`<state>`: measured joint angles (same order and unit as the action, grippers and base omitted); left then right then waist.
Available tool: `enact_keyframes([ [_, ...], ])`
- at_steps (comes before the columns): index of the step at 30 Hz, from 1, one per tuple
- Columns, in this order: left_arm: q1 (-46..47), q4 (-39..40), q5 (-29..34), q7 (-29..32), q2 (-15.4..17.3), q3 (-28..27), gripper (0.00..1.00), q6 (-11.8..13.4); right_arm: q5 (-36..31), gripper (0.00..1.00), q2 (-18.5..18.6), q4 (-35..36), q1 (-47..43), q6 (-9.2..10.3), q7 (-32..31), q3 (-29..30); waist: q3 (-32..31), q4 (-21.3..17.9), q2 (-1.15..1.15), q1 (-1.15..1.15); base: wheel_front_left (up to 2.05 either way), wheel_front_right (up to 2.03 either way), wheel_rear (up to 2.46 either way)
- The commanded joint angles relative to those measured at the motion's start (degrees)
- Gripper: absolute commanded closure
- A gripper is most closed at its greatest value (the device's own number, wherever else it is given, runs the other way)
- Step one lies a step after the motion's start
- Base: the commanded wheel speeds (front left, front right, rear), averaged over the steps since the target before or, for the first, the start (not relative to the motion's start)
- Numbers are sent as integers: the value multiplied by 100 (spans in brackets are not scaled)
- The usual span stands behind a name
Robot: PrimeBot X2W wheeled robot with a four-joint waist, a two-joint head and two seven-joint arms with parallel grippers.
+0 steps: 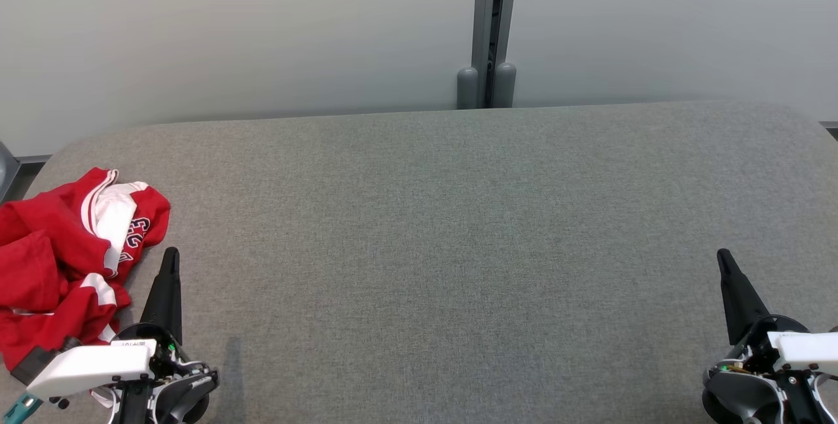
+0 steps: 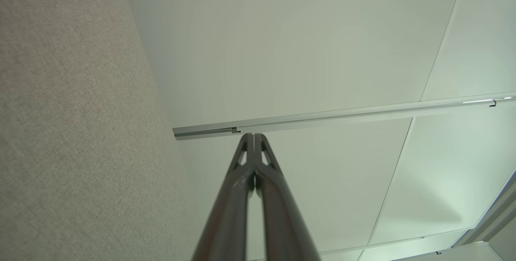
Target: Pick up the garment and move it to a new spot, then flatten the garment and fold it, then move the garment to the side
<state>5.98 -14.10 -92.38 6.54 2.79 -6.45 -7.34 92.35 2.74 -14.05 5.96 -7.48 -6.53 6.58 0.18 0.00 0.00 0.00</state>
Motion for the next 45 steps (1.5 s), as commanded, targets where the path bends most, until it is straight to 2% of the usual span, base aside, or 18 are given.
enact_keyframes([
  [1,60,15,-7,14,17,-18,100,-31,14,100,27,14,52,-2,-16,1,0,0,0,0,0,0,0],
  [45,61,15,-7,14,17,-18,100,-31,14,100,27,14,52,-3,-16,1,0,0,0,0,0,0,0],
])
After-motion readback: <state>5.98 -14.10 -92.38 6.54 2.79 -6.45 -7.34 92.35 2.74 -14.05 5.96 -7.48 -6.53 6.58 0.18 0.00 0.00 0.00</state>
